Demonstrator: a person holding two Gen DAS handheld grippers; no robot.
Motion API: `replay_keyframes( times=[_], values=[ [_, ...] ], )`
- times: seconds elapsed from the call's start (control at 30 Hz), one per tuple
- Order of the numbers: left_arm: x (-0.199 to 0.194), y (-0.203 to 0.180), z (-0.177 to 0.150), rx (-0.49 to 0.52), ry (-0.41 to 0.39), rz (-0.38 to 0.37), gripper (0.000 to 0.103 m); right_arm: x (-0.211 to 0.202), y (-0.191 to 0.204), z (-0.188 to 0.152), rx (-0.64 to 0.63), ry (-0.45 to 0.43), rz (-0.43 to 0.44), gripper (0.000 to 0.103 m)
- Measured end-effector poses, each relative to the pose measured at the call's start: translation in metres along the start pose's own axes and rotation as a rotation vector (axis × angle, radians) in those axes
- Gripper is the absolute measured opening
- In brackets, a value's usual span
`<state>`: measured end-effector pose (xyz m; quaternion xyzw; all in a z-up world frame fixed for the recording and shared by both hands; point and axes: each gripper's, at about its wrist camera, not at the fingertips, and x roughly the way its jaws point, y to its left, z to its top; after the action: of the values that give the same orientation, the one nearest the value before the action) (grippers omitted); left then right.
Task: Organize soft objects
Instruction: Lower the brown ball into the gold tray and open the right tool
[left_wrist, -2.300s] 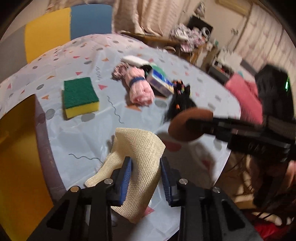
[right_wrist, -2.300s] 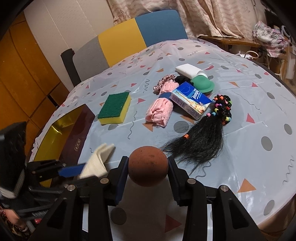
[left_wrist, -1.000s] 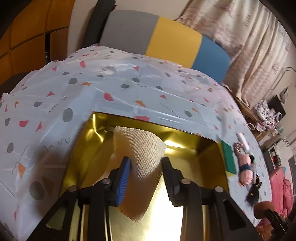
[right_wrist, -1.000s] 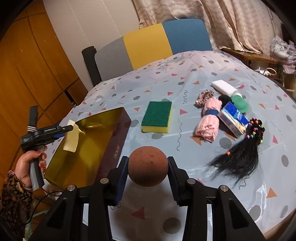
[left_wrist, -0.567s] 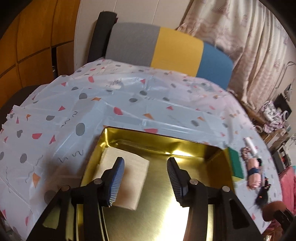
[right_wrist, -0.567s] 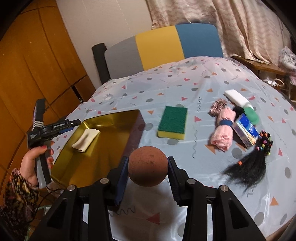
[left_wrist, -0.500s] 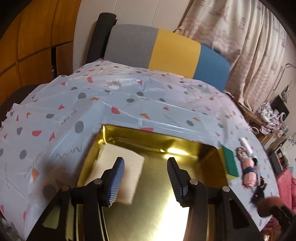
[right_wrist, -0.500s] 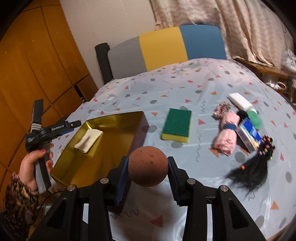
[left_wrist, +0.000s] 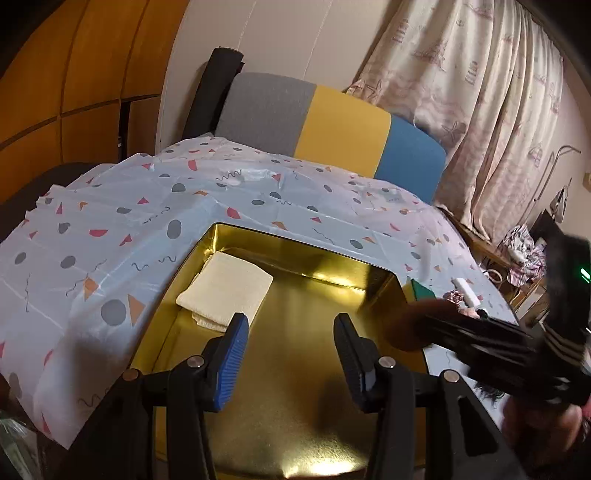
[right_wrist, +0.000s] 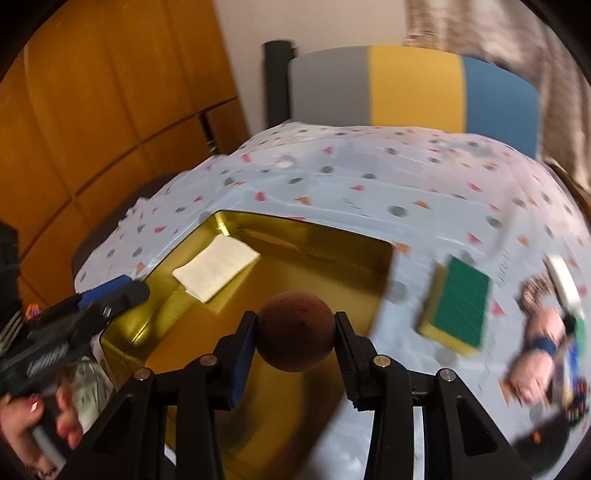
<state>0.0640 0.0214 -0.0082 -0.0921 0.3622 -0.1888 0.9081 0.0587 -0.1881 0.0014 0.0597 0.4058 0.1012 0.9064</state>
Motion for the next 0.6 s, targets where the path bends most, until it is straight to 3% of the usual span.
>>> replay_keyframes(
  times=[0.13,0.6],
  values=[
    [-0.001,0.010,-0.001,-0.035,0.002,0.013,0.048,0.037,0.013,0.021,-0.012,0.070,0.037,0.042],
    [-0.003,0.029,-0.007,-0.096,0.024,0.026,0.048,0.141,0.031,0.075,0.027,0.174,-0.011,0.044]
  ],
)
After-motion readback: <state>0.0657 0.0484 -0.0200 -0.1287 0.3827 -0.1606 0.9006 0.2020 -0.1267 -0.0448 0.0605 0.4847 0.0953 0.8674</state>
